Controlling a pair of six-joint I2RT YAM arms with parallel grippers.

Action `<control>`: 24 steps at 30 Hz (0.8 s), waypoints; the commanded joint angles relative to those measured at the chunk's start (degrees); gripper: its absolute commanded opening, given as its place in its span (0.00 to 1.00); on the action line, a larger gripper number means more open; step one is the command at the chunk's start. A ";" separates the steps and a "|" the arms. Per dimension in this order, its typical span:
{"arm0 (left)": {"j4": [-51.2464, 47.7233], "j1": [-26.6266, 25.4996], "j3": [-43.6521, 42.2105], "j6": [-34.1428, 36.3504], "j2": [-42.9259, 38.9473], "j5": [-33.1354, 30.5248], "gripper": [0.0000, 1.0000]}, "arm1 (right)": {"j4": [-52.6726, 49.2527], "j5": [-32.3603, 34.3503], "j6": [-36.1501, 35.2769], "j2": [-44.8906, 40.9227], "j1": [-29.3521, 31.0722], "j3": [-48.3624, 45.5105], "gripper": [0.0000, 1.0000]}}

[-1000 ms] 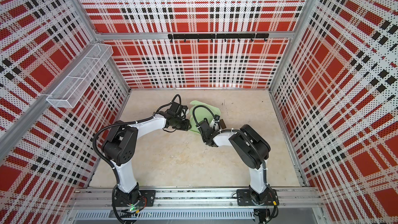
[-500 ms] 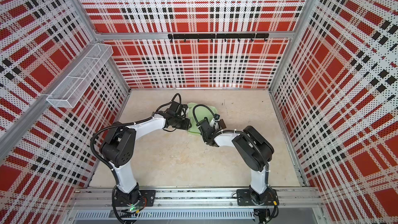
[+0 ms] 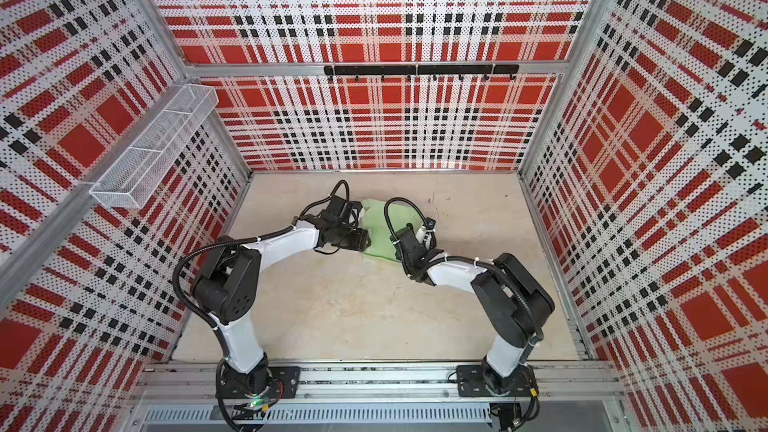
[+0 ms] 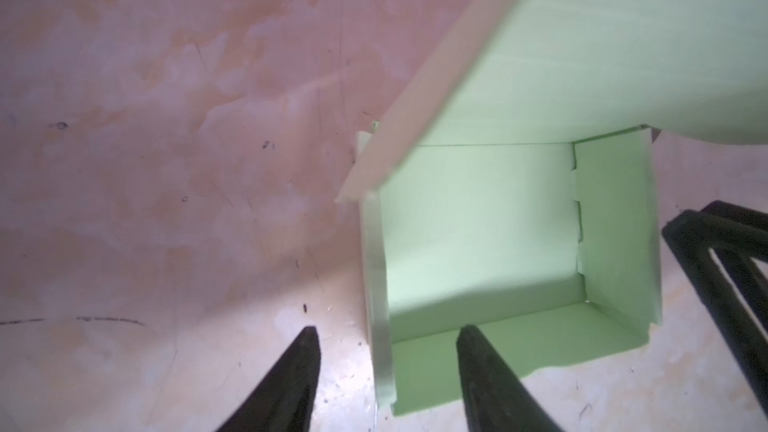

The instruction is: Fold the paper box

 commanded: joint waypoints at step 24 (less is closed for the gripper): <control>5.26 5.32 -6.80 8.93 -14.46 -1.00 0.76 | 1.94 -29.48 -35.42 1.58 -21.87 0.35 0.65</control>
